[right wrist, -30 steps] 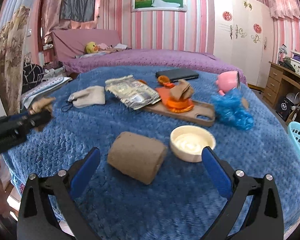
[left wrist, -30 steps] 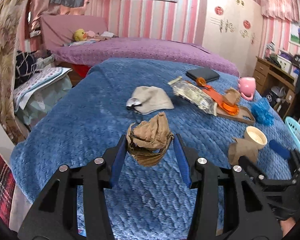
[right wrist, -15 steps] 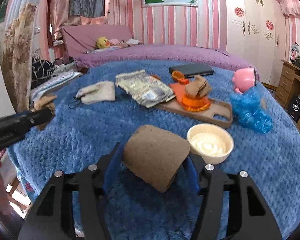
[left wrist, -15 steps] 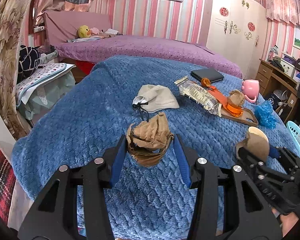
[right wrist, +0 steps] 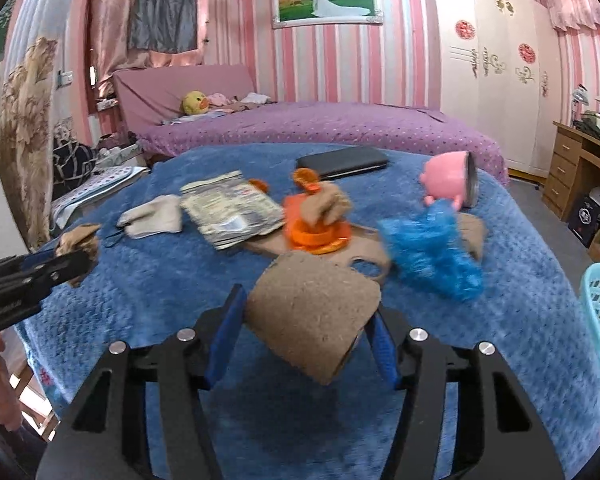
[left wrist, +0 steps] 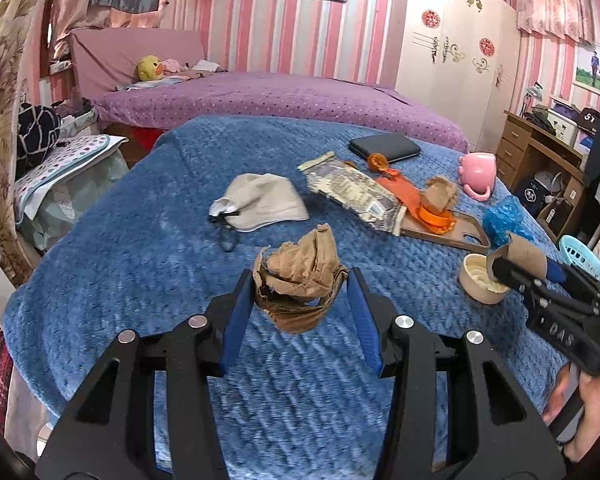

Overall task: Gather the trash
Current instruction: 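Carry the paper and cardboard tube over the light-blue basket with both tools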

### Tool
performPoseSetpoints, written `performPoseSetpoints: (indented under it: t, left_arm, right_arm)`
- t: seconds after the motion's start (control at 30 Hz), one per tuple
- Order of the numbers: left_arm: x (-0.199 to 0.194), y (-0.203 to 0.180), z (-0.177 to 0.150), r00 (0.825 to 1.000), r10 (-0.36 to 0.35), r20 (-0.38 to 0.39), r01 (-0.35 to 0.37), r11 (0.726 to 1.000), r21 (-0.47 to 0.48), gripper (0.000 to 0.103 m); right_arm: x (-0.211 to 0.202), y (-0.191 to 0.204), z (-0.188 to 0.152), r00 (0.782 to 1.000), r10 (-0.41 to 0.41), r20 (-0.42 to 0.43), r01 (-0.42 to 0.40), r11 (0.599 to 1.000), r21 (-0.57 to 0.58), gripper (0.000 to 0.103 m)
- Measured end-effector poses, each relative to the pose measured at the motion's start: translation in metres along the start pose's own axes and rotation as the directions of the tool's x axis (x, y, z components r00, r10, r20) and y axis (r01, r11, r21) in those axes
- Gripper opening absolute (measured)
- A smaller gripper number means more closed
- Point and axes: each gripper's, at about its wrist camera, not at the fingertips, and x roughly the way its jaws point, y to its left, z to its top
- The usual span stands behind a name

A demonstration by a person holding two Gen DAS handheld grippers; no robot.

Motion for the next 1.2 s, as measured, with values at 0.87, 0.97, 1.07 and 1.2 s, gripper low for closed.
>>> performPoseSetpoints:
  t: [0.87,0.97,1.07,1.2]
  left_arm:
    - [0.02,-0.064,0.0,0.999,-0.019,-0.025,0.021,0.998,0.061,0.047]
    - [0.019,-0.072,0.002,0.999,-0.026,-0.029,0.027,0.998,0.057,0.047]
    - [0.016,-0.087,0.004,0.999,-0.025,-0.022,0.027,0.996,0.082,0.047]
    - [0.016,-0.12,0.009,0.999,-0.037,-0.007,0.038,0.991,0.132,0.047]
  right_arm:
    - [-0.007,-0.115,-0.007,0.995,-0.08,-0.063,0.083,0.996,0.045,0.058]
    - [-0.011,-0.126,-0.005,0.995,-0.087,-0.053,0.091,0.994,0.067,0.058]
    - [-0.016,-0.137,-0.004,0.994,-0.1,-0.045,0.103,0.991,0.083,0.058]
    - [-0.029,-0.158,0.004,0.992,-0.125,-0.027,0.127,0.986,0.105,0.058]
